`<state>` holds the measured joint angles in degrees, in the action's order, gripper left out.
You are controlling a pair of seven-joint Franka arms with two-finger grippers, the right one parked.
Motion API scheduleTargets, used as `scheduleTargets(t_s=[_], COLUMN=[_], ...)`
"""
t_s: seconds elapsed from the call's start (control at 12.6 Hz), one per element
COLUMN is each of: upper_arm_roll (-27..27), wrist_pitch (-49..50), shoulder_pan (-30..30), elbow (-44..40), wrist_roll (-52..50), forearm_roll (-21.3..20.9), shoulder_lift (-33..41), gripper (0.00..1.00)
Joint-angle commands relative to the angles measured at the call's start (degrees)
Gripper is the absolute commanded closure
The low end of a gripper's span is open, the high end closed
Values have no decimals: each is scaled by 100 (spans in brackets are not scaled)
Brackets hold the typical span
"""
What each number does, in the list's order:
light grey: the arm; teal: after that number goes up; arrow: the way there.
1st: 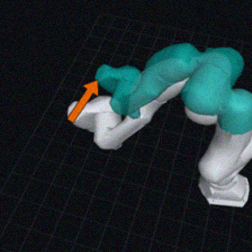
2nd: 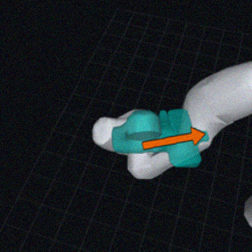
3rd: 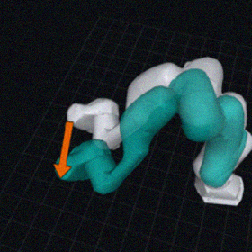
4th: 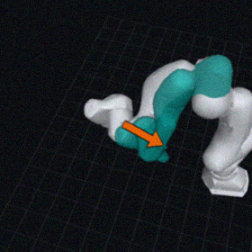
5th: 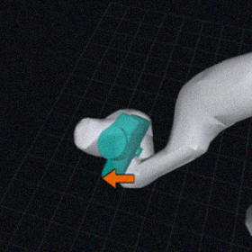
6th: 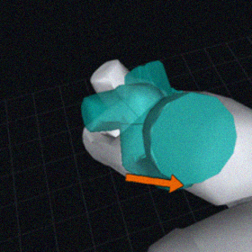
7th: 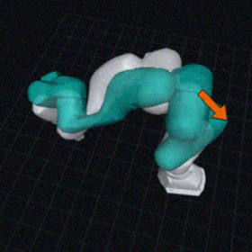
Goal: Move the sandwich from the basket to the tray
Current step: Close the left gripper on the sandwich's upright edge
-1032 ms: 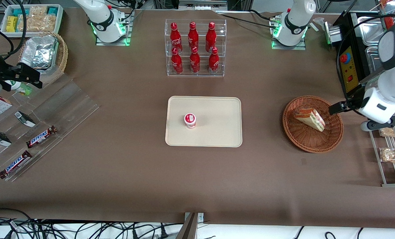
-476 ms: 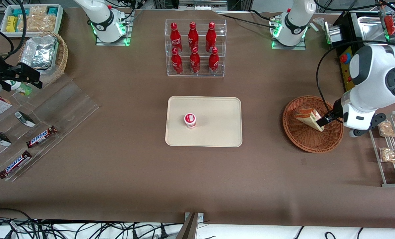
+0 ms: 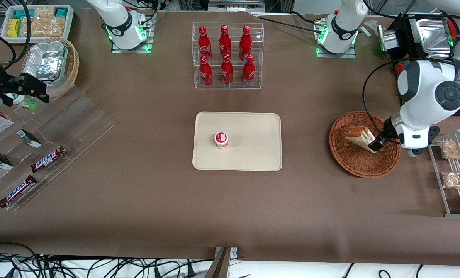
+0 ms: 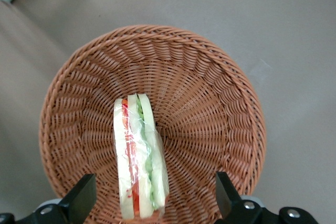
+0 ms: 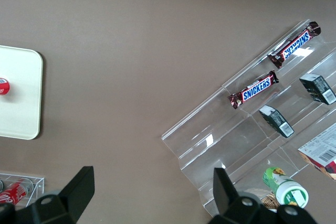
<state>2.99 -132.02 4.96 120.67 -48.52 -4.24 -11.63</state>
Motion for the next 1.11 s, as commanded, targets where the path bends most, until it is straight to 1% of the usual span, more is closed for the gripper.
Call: scheduleTargets(t_s=[0.0, 0.32, 0.71, 1.03], upper_arm_roll=[26, 26, 35, 35], wrist_pitch=[-674, -1527, -2029, -2302], shoulder_pan=[23, 119, 119, 111], elbow=[641, 1221, 1538, 1635], wrist_roll=[-333, -421, -553, -676], forearm_roll=[-121, -121, -112, -112], shoulder_lift=[214, 179, 91, -75], gripper=[0, 0, 0, 0])
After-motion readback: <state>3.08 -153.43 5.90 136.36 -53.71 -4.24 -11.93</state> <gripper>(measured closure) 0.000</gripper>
